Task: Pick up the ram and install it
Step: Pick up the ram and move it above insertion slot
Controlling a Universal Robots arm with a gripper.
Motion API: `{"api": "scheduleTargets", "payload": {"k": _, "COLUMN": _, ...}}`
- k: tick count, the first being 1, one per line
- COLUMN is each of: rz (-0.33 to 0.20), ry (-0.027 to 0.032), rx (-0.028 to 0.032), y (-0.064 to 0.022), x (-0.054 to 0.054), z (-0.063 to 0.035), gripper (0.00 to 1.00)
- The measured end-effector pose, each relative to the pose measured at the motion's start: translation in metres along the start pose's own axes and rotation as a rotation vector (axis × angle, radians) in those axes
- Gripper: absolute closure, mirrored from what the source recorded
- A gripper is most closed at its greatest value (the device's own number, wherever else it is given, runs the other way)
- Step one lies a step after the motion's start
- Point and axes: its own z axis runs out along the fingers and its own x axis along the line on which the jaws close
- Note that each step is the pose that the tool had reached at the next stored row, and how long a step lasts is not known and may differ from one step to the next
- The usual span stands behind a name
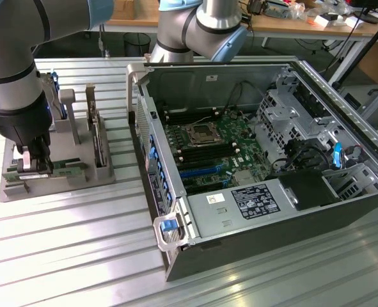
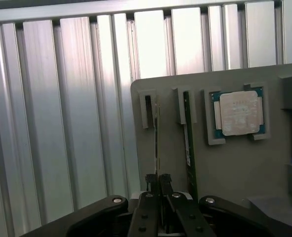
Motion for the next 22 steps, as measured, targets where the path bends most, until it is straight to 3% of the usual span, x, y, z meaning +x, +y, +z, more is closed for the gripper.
{"api": "scheduleTargets", "payload": {"k": 6, "rz": 0.0, "ry": 0.0001, "rx": -0.0002, "y": 0.0, "x": 0.0, "z": -0.0006, "gripper": 0.86}}
{"api": "scheduleTargets", "payload": {"k": 22, "rz": 0.0, "ry": 0.0001, "rx": -0.001, "y": 0.0, "x": 0.0, "z": 0.0099, "gripper": 0.86}}
